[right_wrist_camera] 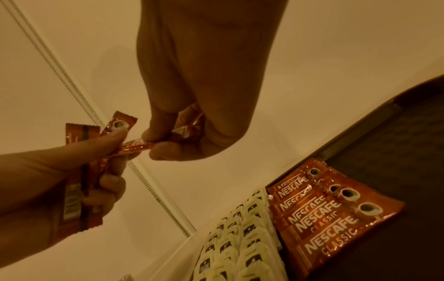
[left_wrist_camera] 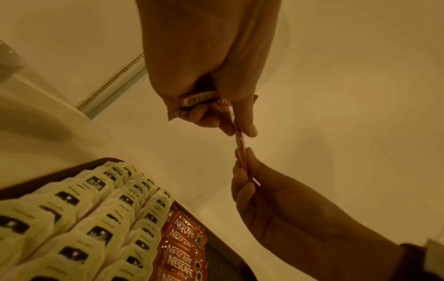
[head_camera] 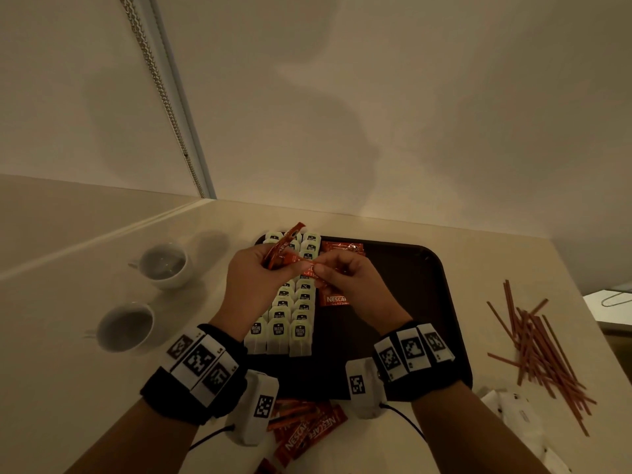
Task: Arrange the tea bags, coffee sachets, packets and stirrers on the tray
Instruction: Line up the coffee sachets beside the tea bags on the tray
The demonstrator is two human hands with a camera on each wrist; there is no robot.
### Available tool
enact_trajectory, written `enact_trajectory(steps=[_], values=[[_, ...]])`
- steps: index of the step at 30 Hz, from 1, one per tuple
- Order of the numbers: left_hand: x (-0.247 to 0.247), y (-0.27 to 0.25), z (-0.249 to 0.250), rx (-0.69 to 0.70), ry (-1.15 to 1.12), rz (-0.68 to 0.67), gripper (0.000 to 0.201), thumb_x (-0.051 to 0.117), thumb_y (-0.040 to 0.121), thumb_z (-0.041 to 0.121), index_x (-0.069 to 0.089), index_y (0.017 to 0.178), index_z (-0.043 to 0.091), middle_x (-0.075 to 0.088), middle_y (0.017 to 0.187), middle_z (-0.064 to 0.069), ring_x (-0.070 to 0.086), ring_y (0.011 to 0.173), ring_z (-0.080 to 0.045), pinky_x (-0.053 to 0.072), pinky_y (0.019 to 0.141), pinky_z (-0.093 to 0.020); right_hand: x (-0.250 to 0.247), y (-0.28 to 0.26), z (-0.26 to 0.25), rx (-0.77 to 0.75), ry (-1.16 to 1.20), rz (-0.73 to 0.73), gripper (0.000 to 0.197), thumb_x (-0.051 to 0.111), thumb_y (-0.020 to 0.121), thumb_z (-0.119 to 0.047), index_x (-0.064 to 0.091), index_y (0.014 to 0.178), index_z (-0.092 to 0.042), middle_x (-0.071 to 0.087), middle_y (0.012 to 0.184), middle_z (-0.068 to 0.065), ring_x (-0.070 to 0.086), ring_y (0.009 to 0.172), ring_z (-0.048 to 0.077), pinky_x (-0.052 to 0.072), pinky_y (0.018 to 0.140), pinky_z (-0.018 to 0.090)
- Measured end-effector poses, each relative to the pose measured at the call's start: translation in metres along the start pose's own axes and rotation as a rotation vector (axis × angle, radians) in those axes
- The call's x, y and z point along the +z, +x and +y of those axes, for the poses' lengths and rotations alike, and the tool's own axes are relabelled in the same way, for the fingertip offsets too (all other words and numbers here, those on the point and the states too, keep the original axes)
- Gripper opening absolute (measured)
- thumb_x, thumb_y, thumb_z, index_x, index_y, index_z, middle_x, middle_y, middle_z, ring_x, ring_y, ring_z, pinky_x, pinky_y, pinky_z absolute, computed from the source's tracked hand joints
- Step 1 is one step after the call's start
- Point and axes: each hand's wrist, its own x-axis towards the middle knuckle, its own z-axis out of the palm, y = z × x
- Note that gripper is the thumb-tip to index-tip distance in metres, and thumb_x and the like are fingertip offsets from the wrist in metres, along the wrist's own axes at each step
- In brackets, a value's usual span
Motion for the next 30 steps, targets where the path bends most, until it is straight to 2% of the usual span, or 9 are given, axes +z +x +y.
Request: enact_trajectory(steps=[3,6,10,14,16,19,22,26,30], values=[[0.000,0.000,-0.002,-0.018,-0.012,0.007,0.013,0.082,0.069,0.023,0.070,0.074,0.027,0.072,0.075,-0.001,0.069,0.076,-0.022,0.054,0.076,-0.031,-0.004,0.000,0.002,0.039,0.069,0.017,0.016,0.059,0.088,-0.007,0.064,0.102,-0.005,0.068,0.089,0.004,0.065,0.076,0.008,0.054,0.069,0.018],[-0.001,0.000,-0.006,-0.029,-0.028,0.044,0.014,0.081,0.071,0.018,0.070,0.074,0.025,0.073,0.078,-0.003,0.069,0.078,-0.023,0.054,0.077,-0.034,-0.010,-0.003,0.000,0.061,0.073,-0.004,0.016,0.059,0.087,-0.004,0.066,0.100,-0.007,0.069,0.093,0.007,0.067,0.080,0.011,0.055,0.072,0.020],[0.001,0.000,-0.011,-0.073,-0.043,-0.014,0.008,0.076,0.076,0.020,0.069,0.075,0.021,0.066,0.066,-0.005,0.061,0.063,-0.019,0.048,0.067,-0.029,-0.019,-0.002,-0.007,0.021,-0.171,-0.010,0.016,0.065,0.083,-0.005,0.070,0.097,-0.010,0.071,0.094,0.007,0.067,0.085,0.017,0.056,0.079,0.027],[-0.007,0.002,-0.019,-0.200,-0.103,-0.028,0.017,0.063,0.089,0.029,0.064,0.080,0.015,0.054,0.053,0.002,0.047,0.049,-0.012,0.039,0.051,-0.025,-0.045,-0.003,0.005,0.052,-0.464,0.086,0.013,0.071,0.080,-0.015,0.068,0.084,-0.027,0.068,0.095,0.001,0.066,0.090,0.015,0.056,0.084,0.033],[-0.015,0.003,-0.022,-0.250,-0.127,-0.006,0.020,0.058,0.092,0.031,0.059,0.079,0.015,0.045,0.052,0.001,0.037,0.044,-0.009,0.032,0.045,-0.021,-0.058,-0.008,0.017,0.132,-0.532,0.097,0.013,0.070,0.080,-0.013,0.065,0.083,-0.024,0.066,0.093,-0.003,0.063,0.087,0.009,0.054,0.087,0.030],[-0.022,0.002,-0.023,-0.283,-0.164,-0.007,0.018,0.056,0.093,0.030,0.060,0.083,0.016,0.040,0.057,0.000,0.033,0.045,-0.008,0.030,0.039,-0.016,-0.068,-0.015,0.039,0.289,-0.636,0.081,0.016,0.071,0.079,-0.012,0.060,0.083,-0.024,0.058,0.094,-0.015,0.053,0.087,-0.002,0.044,0.091,0.025],[-0.023,0.000,-0.023,-0.292,-0.181,-0.046,0.020,0.056,0.093,0.030,0.056,0.081,0.014,0.036,0.058,-0.002,0.030,0.044,-0.009,0.027,0.039,-0.017,-0.068,-0.016,0.058,0.366,-0.626,0.094,0.019,0.073,0.077,-0.012,0.058,0.082,-0.022,0.054,0.094,-0.018,0.051,0.090,0.000,0.042,0.089,0.026],[-0.021,-0.002,-0.025,-0.296,-0.177,-0.063,0.023,0.057,0.092,0.031,0.054,0.074,0.016,0.035,0.056,-0.003,0.029,0.045,-0.010,0.026,0.039,-0.018,-0.065,-0.010,0.069,0.349,-0.648,0.163,0.018,0.074,0.077,-0.014,0.061,0.087,-0.018,0.052,0.094,-0.017,0.045,0.092,0.000,0.035,0.086,0.022],[-0.022,-0.002,-0.025,-0.292,-0.187,-0.065,0.022,0.057,0.092,0.032,0.055,0.082,0.012,0.037,0.056,-0.002,0.030,0.042,-0.008,0.027,0.038,-0.017,-0.061,-0.001,0.076,0.363,-0.713,0.220,0.022,0.075,0.076,-0.019,0.060,0.092,-0.020,0.054,0.098,-0.013,0.048,0.094,0.003,0.037,0.085,0.022]])
